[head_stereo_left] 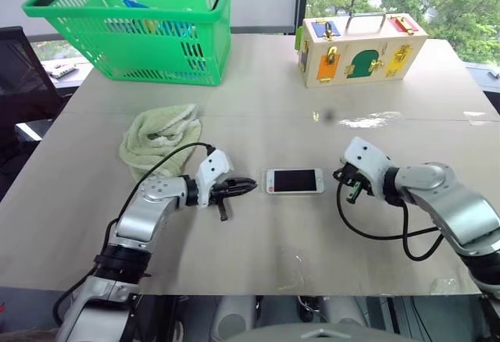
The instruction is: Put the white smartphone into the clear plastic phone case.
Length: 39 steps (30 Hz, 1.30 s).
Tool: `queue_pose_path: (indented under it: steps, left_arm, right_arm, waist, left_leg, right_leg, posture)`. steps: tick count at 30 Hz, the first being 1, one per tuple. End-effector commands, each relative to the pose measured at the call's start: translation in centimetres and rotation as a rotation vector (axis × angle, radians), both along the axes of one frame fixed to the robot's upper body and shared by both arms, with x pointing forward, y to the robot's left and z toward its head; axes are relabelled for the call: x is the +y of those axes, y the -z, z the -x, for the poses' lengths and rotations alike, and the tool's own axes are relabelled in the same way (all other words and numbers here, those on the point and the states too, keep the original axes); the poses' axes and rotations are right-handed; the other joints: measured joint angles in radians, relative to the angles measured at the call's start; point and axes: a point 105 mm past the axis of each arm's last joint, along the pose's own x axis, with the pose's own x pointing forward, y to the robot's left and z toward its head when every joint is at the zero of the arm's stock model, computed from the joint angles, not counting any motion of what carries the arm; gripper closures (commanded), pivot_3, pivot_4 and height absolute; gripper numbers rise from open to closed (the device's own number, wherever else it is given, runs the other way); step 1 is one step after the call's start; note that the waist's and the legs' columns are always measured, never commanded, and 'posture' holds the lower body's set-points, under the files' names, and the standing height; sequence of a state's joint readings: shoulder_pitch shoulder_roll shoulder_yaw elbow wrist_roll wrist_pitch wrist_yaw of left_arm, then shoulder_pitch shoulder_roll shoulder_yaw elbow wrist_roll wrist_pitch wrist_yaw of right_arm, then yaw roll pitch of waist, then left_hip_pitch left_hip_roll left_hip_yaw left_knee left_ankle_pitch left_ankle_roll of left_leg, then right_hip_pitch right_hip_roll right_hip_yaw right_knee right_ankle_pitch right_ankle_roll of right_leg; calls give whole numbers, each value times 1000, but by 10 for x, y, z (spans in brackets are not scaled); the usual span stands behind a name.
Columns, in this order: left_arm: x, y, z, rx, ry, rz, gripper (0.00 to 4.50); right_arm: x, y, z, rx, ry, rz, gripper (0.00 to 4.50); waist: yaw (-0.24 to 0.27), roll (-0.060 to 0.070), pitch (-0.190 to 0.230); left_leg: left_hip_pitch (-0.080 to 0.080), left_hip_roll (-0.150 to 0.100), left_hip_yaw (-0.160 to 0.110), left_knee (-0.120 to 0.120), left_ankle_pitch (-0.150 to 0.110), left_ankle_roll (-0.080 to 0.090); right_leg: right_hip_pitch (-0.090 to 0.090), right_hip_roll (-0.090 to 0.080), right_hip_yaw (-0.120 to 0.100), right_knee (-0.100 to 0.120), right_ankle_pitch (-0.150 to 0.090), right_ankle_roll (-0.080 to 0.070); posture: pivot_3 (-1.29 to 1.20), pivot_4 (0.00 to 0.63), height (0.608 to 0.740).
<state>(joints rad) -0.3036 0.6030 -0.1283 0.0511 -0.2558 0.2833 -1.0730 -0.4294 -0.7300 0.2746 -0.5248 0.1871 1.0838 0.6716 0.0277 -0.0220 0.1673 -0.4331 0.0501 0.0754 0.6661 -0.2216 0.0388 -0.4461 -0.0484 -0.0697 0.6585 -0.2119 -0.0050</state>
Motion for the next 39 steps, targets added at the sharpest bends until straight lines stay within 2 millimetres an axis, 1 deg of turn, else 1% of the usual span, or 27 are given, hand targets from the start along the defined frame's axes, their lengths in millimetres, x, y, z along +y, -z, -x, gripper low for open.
queue_pose_path:
  steps: [1, 3, 8, 12, 15, 20, 33, 36, 39]
  left_arm:
    - [-13, 6, 7, 17, 60, -10, 4232]
    - [-15, 5, 8, 15, 68, -10, 4232]
    - [-17, 4, 9, 15, 79, -15, 4232]
    - [-16, 5, 7, 19, 79, -19, 4232]
    - [-16, 6, 6, 20, 77, -20, 4232]
    - [-16, 7, 4, 21, 65, -18, 4232]
    - [-14, 6, 1, 12, 44, -14, 4232]
    - [-8, 6, 2, 11, 14, -13, 4232]
    - [9, -2, 0, 4, -50, 18, 4232]
  right_arm:
    - [20, -1, 5, 1, -86, 5, 4500]
    - [29, 1, 4, 11, -115, 6, 4500]
    - [56, -1, 3, 21, -209, -15, 4500]
    - [66, -1, 5, 48, -260, -31, 4500]
    - [68, 1, 7, 66, -274, -35, 4500]
    - [70, 5, 16, 118, -308, -40, 4500]
    - [77, -1, 21, 147, -321, -114, 4500]
    - [73, -3, 17, 131, -294, -124, 4500]
    - [57, -11, 7, 72, -226, -146, 4500]
  waist:
    - [-2, 0, 0]
    - [-2, 0, 0]
    - [-7, 0, 0]
    - [-12, 0, 0]
    - [-13, 0, 0]
    - [-13, 0, 0]
    - [-13, 0, 0]
    - [-14, 0, 0]
    - [-15, 0, 0]
  left_leg:
    - [0, 0, 0, 0, 0, 0]
    - [0, 0, -1, 0, 0, 0]
    - [0, 0, 0, 0, 0, 0]
    - [0, 0, 0, 0, 0, 0]
    - [1, 1, 0, 0, 0, 0]
    - [1, 1, -1, 0, 0, 0]
    - [1, 2, -1, 0, 0, 0]
    - [2, 3, -1, 0, 0, 0]
    - [1, 3, -1, 0, 0, 0]
  right_leg:
    - [0, 0, 0, 0, 0, 0]
    - [0, 0, 0, 0, 0, 0]
    - [0, 1, -1, 0, 0, 0]
    - [0, 1, -1, 0, 0, 0]
    - [0, 1, -1, 1, 0, 0]
    - [0, 1, -1, 2, 0, 0]
    - [0, 2, -1, 2, 0, 0]
    - [0, 2, -2, 3, 0, 0]
    - [0, 2, -1, 3, 0, 0]
  posture:
    - [0, 150, 740]
    - [0, 150, 740]
    - [0, 150, 740]
    - [0, 150, 740]
    - [0, 150, 740]
    - [0, 150, 740]
    - [0, 150, 740]
    - [0, 150, 740]
    - [0, 150, 740]
